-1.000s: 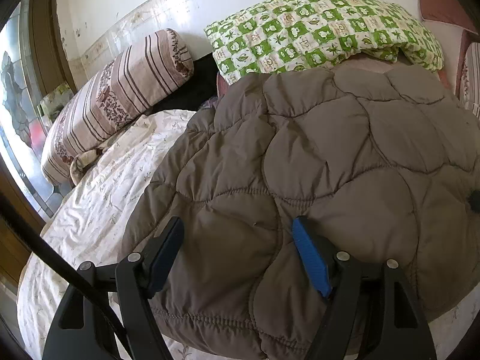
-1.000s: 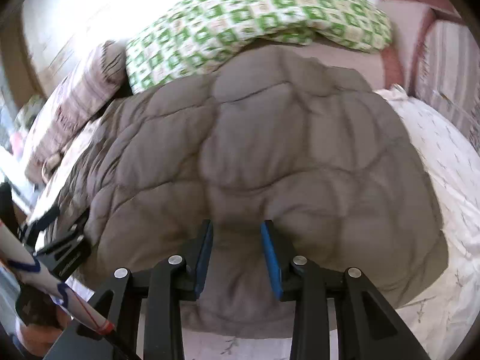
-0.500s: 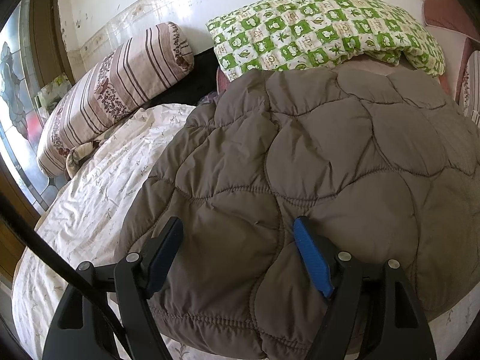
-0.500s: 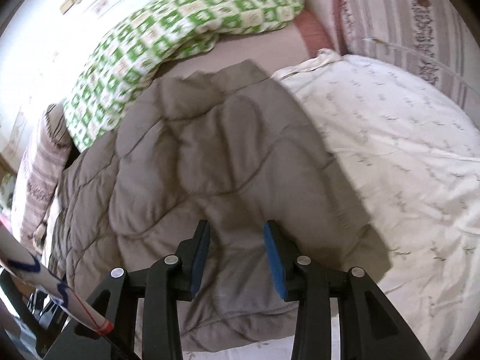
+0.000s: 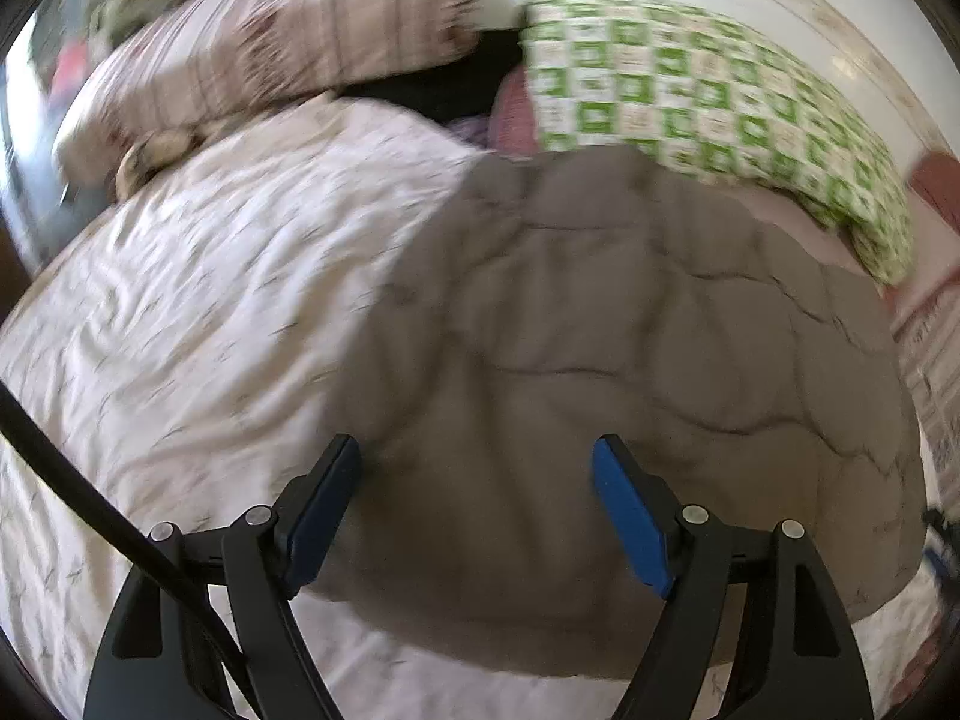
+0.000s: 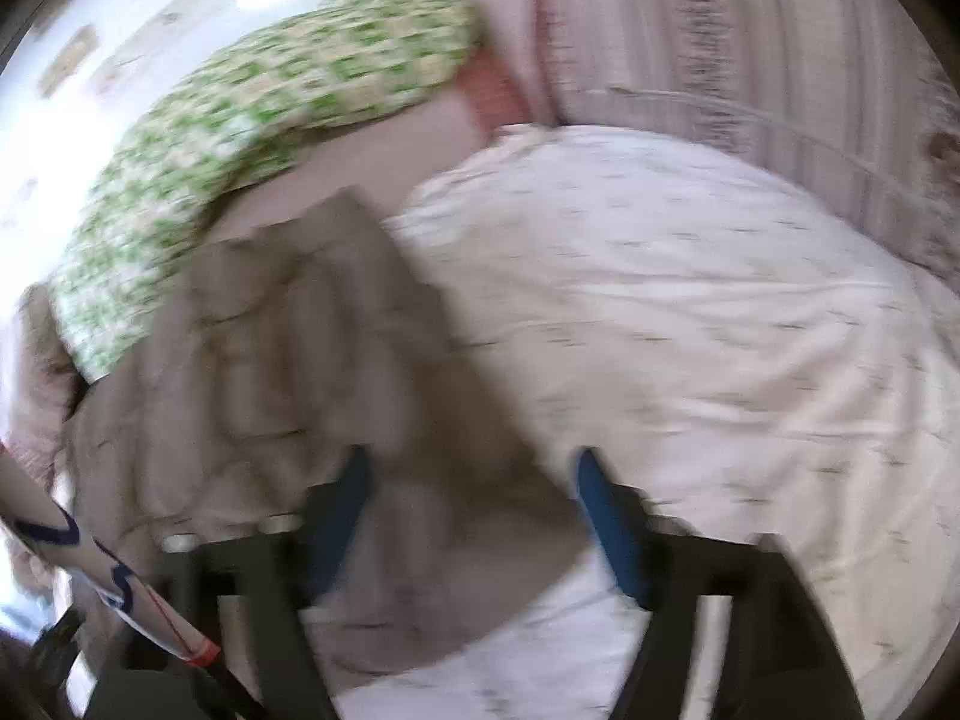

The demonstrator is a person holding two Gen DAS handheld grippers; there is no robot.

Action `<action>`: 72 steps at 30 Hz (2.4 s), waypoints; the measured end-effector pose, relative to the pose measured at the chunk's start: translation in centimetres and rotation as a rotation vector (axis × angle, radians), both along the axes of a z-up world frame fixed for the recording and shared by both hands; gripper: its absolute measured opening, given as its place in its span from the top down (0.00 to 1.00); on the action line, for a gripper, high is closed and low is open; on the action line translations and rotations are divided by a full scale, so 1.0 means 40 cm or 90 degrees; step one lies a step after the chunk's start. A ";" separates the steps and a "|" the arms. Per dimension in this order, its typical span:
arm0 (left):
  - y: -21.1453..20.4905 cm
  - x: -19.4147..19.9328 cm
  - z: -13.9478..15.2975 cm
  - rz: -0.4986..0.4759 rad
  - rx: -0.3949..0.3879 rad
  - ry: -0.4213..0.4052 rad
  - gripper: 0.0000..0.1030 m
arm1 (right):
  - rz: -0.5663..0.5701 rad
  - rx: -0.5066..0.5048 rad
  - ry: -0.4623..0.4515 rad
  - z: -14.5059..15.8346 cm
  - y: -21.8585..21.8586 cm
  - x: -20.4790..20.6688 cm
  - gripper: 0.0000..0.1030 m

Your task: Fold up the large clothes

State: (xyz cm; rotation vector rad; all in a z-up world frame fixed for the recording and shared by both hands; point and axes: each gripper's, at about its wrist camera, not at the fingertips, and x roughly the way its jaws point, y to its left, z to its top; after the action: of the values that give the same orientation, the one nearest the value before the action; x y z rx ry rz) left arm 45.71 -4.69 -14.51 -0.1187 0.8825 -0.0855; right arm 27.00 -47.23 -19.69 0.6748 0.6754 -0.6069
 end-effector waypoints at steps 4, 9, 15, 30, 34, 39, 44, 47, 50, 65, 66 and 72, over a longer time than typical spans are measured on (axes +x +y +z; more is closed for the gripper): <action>0.120 0.025 -0.025 0.037 -0.062 0.078 0.21 | -0.012 0.113 -0.041 -0.036 -0.066 -0.051 0.22; 0.245 0.019 -0.091 0.038 -0.289 0.190 0.21 | 0.013 0.223 -0.076 -0.081 -0.070 -0.062 0.22; 0.243 0.014 -0.124 0.029 -0.351 0.205 0.21 | 0.017 0.232 -0.085 -0.087 -0.052 -0.062 0.21; 0.157 0.064 -0.171 0.051 -0.346 0.169 0.13 | -0.011 0.324 -0.144 -0.175 -0.080 -0.015 0.41; 0.120 0.044 -0.107 0.032 -0.236 0.097 0.47 | 0.040 0.195 -0.121 -0.087 -0.039 0.004 0.63; 0.059 -0.001 -0.025 0.017 -0.099 -0.007 0.62 | 0.097 -0.012 -0.100 0.038 0.054 0.008 0.70; 0.059 -0.053 0.066 0.006 -0.044 -0.098 0.64 | 0.145 -0.170 -0.105 0.149 0.148 -0.023 0.71; 0.090 -0.089 0.107 0.004 -0.054 -0.103 0.64 | 0.157 -0.171 -0.122 0.186 0.162 -0.058 0.71; 0.110 -0.150 0.133 0.002 -0.047 -0.094 0.64 | 0.164 -0.156 -0.131 0.209 0.171 -0.110 0.71; 0.175 -0.362 -0.038 0.032 -0.033 0.030 0.33 | 0.115 0.072 -0.033 -0.072 0.123 -0.348 0.50; 0.188 -0.359 -0.044 0.045 -0.035 0.039 0.26 | 0.109 0.102 -0.034 -0.091 0.110 -0.353 0.44; 0.301 -0.383 -0.010 0.108 -0.091 0.025 0.16 | 0.028 0.231 -0.117 -0.133 0.079 -0.487 0.34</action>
State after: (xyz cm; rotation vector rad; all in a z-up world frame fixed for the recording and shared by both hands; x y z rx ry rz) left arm 30.38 7.33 -14.93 -0.3287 0.9016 0.0125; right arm 7.50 -44.06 -25.00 1.0364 0.6325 -0.3776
